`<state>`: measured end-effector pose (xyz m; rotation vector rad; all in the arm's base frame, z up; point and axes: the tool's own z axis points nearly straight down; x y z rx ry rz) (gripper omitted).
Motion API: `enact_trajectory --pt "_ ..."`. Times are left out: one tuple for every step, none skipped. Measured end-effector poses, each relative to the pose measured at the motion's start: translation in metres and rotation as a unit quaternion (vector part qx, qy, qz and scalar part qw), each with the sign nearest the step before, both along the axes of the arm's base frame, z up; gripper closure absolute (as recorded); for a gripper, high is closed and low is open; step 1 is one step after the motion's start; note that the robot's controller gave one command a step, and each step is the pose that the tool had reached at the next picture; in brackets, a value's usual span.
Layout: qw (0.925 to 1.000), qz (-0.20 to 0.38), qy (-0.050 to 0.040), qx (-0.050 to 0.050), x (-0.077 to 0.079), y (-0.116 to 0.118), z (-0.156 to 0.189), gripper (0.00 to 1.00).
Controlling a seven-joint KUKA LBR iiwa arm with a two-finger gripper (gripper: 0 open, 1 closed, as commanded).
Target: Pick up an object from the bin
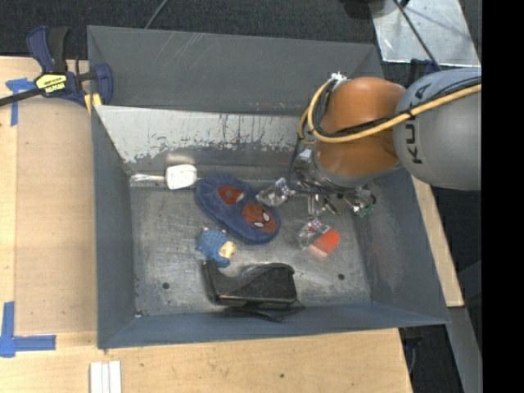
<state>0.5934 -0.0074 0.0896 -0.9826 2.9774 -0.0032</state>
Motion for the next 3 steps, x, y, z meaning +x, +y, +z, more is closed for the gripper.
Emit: enact_trajectory --pt "0.9999 -0.011 -0.0038 -0.003 0.024 0.042 -0.011 0.00" --pt "0.9998 -0.013 -0.0162 0.003 0.029 0.045 -0.006 1.00" --pt "0.9997 0.026 -0.0031 0.001 0.009 0.075 0.136 1.00"
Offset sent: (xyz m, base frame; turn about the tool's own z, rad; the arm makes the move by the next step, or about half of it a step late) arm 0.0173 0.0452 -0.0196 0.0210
